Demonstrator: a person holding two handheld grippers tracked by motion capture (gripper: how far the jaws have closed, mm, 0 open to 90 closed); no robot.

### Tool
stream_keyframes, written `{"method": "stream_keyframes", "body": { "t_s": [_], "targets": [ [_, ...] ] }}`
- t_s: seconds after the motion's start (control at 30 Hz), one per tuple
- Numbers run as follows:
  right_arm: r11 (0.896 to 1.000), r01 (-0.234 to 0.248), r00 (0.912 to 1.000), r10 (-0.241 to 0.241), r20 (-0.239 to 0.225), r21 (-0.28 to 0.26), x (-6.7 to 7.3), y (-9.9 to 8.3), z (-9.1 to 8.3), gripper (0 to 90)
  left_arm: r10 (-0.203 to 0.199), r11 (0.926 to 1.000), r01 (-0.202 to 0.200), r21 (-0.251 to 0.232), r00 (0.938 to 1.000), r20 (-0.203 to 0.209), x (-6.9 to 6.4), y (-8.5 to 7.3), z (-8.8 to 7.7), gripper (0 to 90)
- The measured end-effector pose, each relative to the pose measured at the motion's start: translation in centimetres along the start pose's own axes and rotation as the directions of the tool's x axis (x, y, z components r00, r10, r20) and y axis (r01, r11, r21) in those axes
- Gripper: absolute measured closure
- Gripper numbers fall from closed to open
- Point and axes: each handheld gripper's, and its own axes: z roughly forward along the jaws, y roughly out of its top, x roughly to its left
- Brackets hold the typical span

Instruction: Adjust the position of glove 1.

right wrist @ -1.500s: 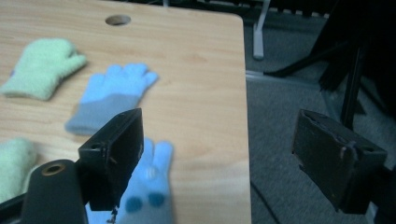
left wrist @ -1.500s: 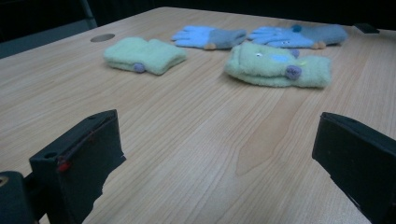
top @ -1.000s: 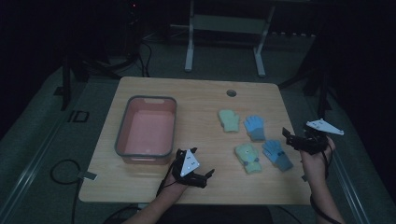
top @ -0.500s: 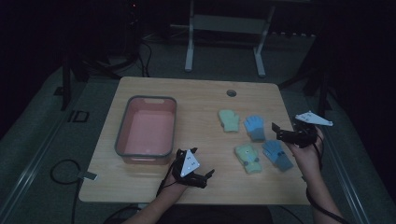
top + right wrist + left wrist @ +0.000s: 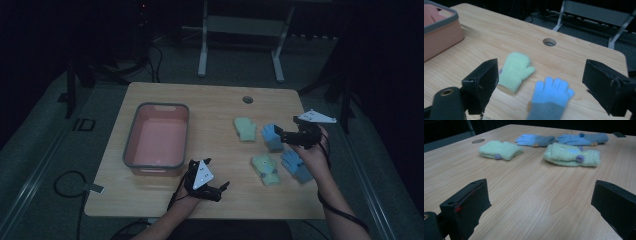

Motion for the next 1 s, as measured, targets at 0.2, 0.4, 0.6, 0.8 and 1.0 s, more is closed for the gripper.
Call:
{"method": "stream_keyframes", "body": {
  "t_s": [0.2, 0.4, 0.6, 0.8, 1.0],
  "targets": [
    [0.999, 0.017, 0.9993, -0.016, -0.033, 0.031, 0.6, 0.6, 2.1, 19.4, -0.002, 1.0000, 0.002, -0.001, 1.0000, 0.002, 0.0, 0.0, 0.0, 1.8],
    [0.997, 0.038, 0.9974, -0.034, -0.064, 0.063, 1.1, 1.2, 4.3, 26.5, -0.002, 1.0000, 0.002, -0.001, 1.0000, 0.005, 0.0, 0.0, 0.0, 1.8],
    [0.994, 0.056, 0.9930, -0.045, -0.110, 0.095, 1.7, 1.3, 6.7, 43.2, 0.005, 1.0000, -0.005, -0.002, 1.0000, 0.006, 0.0, 0.0, 0.0, 1.8],
    [0.982, 0.114, 0.9860, -0.093, -0.138, 0.153, 2.3, 0.9, 9.3, 55.3, 0.008, 1.0000, -0.008, -0.001, 0.9999, 0.008, 0.0, 0.0, 0.0, 1.8],
    [0.975, 0.116, 0.9839, -0.086, -0.156, 0.189, 2.3, 0.4, 11.7, 58.5, 0.002, 1.0000, -0.002, -0.003, 1.0000, 0.009, 0.0, 0.0, 0.0, 1.8]
  ]
}}
